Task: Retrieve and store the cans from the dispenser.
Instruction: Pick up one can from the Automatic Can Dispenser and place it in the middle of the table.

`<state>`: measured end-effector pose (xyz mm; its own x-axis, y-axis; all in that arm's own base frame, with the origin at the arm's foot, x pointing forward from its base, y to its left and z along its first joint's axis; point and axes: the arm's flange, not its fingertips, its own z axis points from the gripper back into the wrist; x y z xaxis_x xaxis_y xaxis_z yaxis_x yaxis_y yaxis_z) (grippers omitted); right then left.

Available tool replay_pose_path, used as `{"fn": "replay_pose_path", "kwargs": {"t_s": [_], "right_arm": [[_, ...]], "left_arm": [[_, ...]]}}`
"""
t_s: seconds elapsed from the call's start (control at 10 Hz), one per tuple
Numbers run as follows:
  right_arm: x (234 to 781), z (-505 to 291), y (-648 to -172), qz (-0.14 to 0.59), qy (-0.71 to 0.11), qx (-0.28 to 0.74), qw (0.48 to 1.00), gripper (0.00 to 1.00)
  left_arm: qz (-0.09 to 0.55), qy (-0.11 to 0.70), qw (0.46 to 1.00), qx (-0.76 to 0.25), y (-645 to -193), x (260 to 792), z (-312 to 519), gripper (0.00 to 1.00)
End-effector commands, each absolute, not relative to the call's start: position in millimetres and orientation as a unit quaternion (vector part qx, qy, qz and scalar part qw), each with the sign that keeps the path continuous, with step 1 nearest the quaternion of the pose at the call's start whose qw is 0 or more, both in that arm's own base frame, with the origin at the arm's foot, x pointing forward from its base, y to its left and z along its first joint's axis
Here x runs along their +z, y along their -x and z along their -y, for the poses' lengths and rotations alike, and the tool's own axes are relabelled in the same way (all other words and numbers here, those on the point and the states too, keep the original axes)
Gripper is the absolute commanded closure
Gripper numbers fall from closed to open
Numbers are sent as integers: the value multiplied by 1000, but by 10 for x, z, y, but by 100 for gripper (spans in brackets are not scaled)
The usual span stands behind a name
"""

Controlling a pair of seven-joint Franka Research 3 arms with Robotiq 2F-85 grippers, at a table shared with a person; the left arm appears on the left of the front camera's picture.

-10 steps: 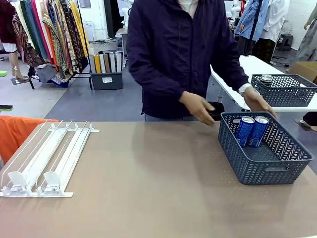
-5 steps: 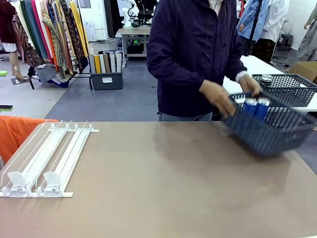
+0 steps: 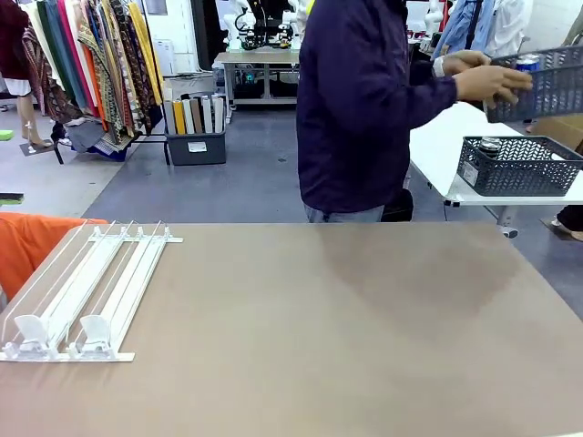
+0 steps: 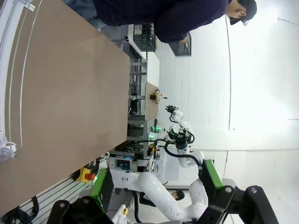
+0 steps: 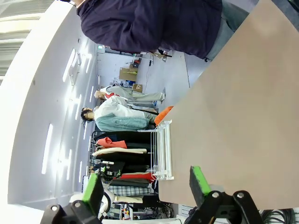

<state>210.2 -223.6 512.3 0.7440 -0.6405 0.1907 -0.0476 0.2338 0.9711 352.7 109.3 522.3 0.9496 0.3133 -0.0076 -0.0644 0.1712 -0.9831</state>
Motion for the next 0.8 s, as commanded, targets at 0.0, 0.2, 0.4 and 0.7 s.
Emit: {"fn": "replay_pose_path", "kwargs": {"t_s": [0.0, 0.2, 0.4, 0.7], "right_arm": [[5140, 2229, -2130, 308, -591, -193, 720, 0], [5140, 2229, -2130, 308, -591, -193, 720, 0], [5140, 2229, -2130, 308, -591, -193, 720, 0], [5140, 2229, -2130, 308, -591, -193, 720, 0]], "left_arm": [[95, 630, 761, 120, -3502, 5232, -1100, 0], [95, 630, 761, 120, -3502, 5232, -1100, 0], [95, 630, 761, 120, -3502, 5232, -1100, 0], [95, 630, 761, 120, -3502, 5232, -1100, 0]]}}
